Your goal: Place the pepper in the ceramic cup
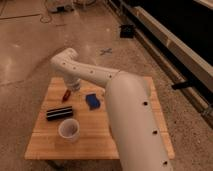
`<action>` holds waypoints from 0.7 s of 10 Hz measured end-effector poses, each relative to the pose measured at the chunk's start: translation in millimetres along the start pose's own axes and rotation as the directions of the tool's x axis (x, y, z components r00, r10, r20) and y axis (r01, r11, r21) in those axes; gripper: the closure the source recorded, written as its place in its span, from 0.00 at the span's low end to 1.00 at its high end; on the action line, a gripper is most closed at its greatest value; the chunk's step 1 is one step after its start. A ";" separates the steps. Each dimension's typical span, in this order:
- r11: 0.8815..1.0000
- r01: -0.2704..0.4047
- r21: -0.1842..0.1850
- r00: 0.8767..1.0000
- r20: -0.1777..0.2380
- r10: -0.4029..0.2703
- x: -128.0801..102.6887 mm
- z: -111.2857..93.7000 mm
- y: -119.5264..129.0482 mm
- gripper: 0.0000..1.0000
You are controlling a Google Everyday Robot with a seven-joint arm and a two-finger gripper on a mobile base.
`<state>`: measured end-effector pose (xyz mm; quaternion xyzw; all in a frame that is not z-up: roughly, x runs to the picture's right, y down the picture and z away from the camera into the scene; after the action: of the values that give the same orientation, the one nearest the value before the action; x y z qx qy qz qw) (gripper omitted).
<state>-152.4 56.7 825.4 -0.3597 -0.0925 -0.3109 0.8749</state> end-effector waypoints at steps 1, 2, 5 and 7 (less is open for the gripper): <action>1.000 -0.005 0.005 1.000 0.007 0.005 0.4 5.1 2.7 0.59; 1.000 -0.009 0.011 1.000 0.012 0.009 -4.0 5.9 0.9 0.59; 0.999 0.026 -0.021 1.000 0.007 -0.026 -14.9 -4.0 -10.0 0.59; 0.999 0.031 -0.018 0.999 0.013 -0.031 -14.7 9.0 -5.7 0.47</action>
<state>-167.0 66.8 829.6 -0.3683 -0.1007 -0.3229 0.8660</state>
